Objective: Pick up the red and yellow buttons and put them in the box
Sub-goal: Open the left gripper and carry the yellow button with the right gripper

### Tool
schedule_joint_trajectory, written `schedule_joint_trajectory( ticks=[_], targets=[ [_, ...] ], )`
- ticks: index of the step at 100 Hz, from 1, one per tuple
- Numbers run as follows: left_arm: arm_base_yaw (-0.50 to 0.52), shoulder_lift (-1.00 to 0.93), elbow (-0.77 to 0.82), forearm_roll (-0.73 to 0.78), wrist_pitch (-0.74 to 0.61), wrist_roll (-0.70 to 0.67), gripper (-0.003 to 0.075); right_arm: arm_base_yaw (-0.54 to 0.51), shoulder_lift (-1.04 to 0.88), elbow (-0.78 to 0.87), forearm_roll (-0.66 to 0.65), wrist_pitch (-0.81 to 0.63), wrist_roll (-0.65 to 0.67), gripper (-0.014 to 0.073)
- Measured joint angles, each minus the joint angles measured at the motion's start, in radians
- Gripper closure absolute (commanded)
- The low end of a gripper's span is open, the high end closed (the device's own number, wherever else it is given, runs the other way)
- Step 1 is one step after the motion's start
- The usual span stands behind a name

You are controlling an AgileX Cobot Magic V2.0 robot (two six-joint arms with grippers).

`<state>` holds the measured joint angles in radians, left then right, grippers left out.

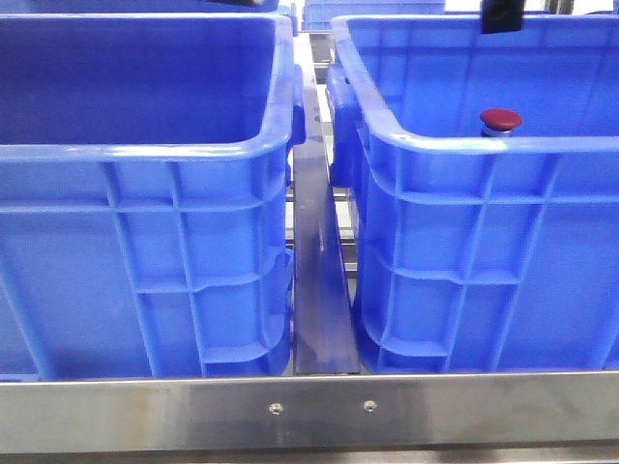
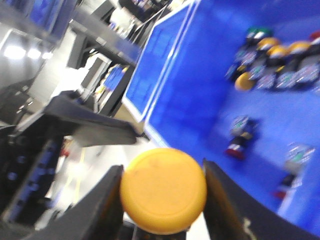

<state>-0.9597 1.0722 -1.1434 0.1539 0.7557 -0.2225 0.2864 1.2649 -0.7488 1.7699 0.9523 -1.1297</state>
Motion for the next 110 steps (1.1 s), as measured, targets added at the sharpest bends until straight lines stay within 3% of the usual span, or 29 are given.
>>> schedule_joint_trajectory(
  ticks=[35,89,99,110],
  targets=[
    [0.152,-0.140,0.077,0.234,0.075,-0.205,0.0172,-0.181,-0.028,0.000,0.000,-0.007,-0.043,0.0536],
    [0.638,-0.410,0.285,0.263,0.083,-0.259,0.0181,-0.210,-0.051,0.000,0.000,-0.002,-0.069,0.0536],
    [0.674,-0.460,0.311,0.256,0.084,-0.261,0.0273,-0.210,-0.051,0.000,0.000,-0.017,-0.092,0.0536],
    [0.679,-0.521,0.334,0.254,0.086,-0.261,0.0487,-0.210,-0.055,0.000,0.000,-0.066,-0.129,0.0536]
  ],
)
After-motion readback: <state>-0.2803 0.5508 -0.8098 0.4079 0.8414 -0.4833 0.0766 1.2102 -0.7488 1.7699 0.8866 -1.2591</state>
